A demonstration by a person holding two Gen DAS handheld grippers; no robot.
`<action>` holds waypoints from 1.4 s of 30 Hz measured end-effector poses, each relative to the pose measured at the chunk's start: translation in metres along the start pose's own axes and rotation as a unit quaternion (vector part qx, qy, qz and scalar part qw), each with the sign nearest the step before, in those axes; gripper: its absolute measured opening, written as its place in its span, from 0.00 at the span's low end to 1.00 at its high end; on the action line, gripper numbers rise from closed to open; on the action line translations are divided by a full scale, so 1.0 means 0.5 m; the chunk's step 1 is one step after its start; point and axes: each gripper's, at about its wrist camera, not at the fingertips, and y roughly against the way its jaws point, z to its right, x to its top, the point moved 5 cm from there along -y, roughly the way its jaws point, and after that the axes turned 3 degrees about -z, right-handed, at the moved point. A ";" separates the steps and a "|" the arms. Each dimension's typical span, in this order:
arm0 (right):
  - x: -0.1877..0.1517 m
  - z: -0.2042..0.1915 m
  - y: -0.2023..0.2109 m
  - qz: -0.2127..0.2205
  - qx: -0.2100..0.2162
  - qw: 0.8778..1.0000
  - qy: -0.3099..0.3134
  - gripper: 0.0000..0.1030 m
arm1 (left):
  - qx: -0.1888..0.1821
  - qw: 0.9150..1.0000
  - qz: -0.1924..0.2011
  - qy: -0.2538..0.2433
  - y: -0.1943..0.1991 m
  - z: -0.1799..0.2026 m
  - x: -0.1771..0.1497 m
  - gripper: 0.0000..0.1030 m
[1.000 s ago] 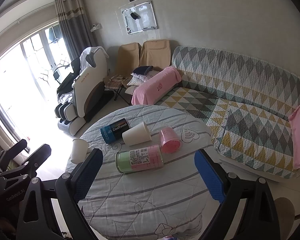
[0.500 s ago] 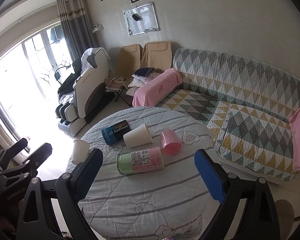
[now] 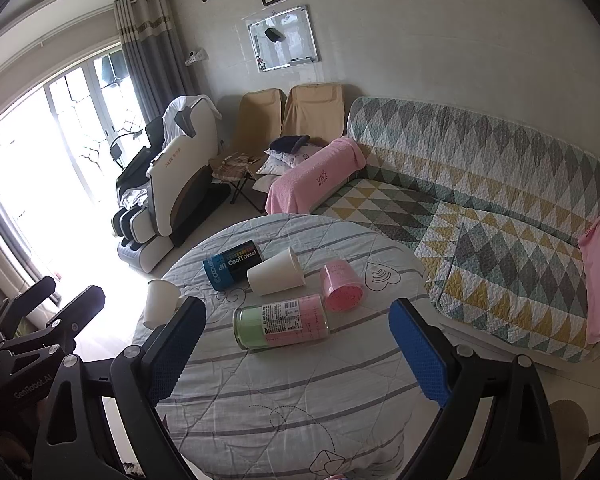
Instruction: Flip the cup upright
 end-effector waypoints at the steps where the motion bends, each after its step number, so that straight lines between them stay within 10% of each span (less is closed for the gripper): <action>1: -0.001 0.000 0.000 0.000 0.000 1.000 0.000 0.92 | 0.000 1.000 -0.001 0.000 -0.001 -0.002 0.000 1.00; 42: -0.073 0.023 -0.154 -0.174 0.052 0.983 0.017 0.92 | 0.047 0.981 -0.181 0.054 -0.114 0.014 -0.121 1.00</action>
